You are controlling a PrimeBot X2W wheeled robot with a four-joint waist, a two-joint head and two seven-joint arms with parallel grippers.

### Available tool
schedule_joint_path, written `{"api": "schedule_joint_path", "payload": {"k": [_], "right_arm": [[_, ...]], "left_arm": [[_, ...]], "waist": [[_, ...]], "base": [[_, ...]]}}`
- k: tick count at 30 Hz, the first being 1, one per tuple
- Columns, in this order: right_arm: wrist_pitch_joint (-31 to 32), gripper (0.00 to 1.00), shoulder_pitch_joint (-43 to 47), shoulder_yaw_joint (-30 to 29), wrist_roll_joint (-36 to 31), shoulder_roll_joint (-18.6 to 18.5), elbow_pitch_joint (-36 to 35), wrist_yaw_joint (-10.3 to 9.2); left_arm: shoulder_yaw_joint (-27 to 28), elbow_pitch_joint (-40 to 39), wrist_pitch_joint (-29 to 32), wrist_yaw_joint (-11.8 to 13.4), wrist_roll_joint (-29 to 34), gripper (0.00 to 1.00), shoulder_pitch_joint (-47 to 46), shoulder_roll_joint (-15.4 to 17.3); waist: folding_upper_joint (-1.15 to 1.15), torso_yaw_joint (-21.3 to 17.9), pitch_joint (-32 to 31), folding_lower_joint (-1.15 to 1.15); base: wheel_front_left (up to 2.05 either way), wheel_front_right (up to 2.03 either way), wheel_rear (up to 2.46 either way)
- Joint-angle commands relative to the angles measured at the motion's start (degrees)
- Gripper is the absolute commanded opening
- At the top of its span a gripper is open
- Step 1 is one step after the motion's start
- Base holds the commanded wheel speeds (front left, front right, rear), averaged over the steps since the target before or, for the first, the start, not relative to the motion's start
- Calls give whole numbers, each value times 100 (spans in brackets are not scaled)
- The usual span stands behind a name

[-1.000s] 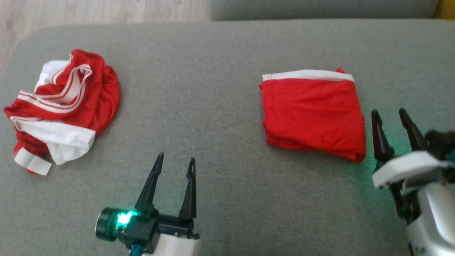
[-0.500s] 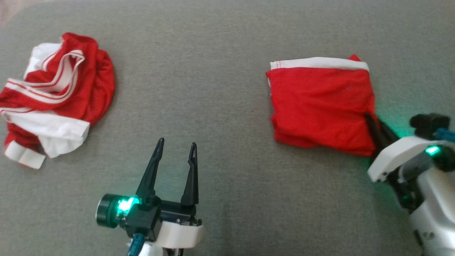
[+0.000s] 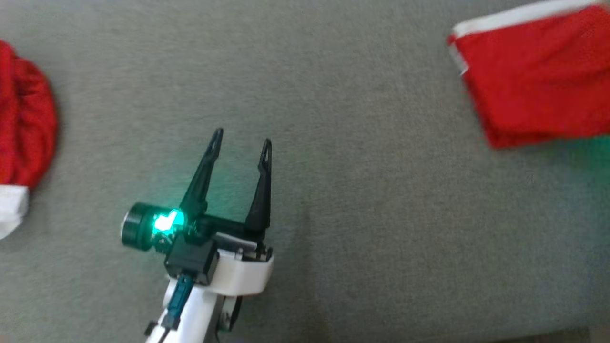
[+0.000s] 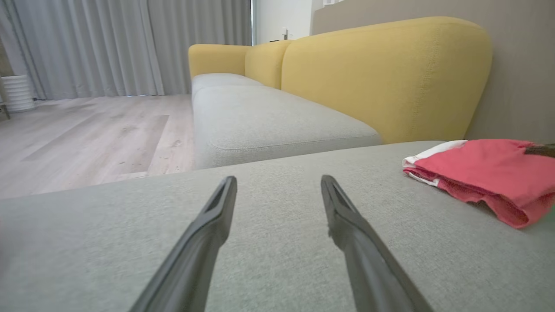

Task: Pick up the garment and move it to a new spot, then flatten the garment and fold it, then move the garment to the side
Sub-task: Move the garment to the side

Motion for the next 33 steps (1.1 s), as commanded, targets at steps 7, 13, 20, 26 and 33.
{"api": "schedule_joint_path", "payload": {"k": [7, 13, 20, 26, 33], "right_arm": [[-410, 0, -557, -331, -216, -534, 354, 21], [-809, 0, -1009, -600, -869, -464, 874, 21], [-1300, 100, -1394, -1298, -1792, -169, 1455, 21], [-1700, 100, -1400, -1874, -2790, 389, 1620, 21], [-1872, 100, -683, -1608, -2904, 1314, 1087, 21]], "left_arm": [[173, -129, -29, -89, 160, 100, -452, 88], [192, -105, -29, -112, 183, 100, -605, 136], [187, -65, -29, -103, 167, 100, -701, 141], [175, -9, -29, -58, 83, 100, -587, 109], [227, 135, -29, 34, -158, 100, -223, 49]], "waist": [[0, -539, 729, -1], [0, -592, 865, -1], [0, -506, 854, -1], [0, -367, 490, -1], [0, -161, -331, -1]], "base": [[0, 0, 0], [0, 0, 0], [0, 0, 0], [0, 0, 0], [0, 0, 0]]}}
